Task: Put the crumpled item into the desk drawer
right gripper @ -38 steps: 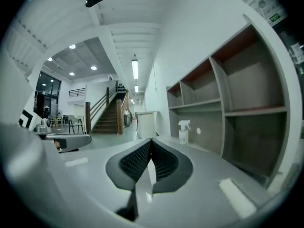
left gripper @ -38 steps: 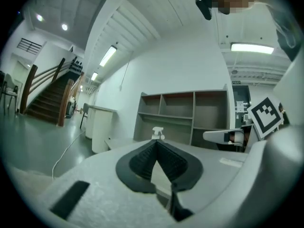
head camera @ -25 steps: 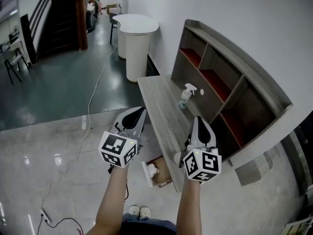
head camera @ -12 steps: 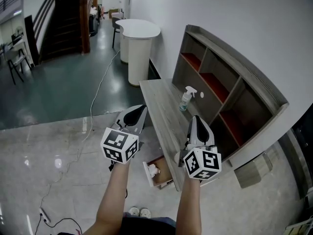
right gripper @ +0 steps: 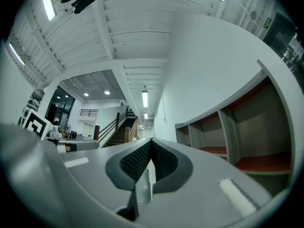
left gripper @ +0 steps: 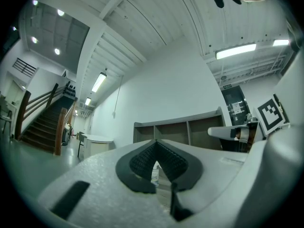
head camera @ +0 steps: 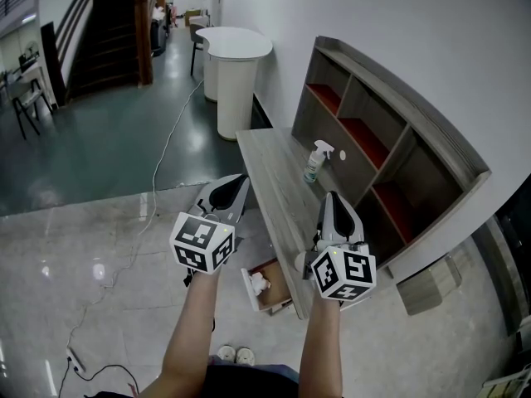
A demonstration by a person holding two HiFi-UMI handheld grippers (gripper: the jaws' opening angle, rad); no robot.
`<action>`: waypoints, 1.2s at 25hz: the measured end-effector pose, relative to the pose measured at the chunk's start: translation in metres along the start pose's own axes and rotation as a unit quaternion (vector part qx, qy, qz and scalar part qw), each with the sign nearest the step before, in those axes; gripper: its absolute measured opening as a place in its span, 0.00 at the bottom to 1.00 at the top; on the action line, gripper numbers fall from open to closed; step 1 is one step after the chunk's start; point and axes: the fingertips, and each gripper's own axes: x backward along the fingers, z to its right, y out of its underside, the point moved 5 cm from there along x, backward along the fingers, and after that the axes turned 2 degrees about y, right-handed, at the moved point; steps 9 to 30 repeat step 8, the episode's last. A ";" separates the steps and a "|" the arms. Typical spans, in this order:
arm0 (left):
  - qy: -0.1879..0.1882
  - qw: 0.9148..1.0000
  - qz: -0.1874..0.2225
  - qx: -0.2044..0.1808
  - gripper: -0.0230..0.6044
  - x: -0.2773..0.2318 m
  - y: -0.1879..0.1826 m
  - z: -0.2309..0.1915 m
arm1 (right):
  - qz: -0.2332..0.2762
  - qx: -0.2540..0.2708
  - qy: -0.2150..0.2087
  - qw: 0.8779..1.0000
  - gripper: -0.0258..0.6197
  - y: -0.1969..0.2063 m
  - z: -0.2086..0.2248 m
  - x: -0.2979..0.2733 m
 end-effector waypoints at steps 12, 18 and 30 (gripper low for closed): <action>-0.006 1.000 -0.003 0.003 0.04 -0.001 0.003 0.002 | -0.004 -0.004 -0.002 1.000 0.05 0.004 0.005 0.002; -0.006 1.000 -0.003 0.003 0.04 -0.001 0.003 0.002 | -0.004 -0.004 -0.002 1.000 0.05 0.004 0.005 0.002; -0.006 1.000 -0.003 0.003 0.04 -0.001 0.003 0.002 | -0.004 -0.004 -0.002 1.000 0.05 0.004 0.005 0.002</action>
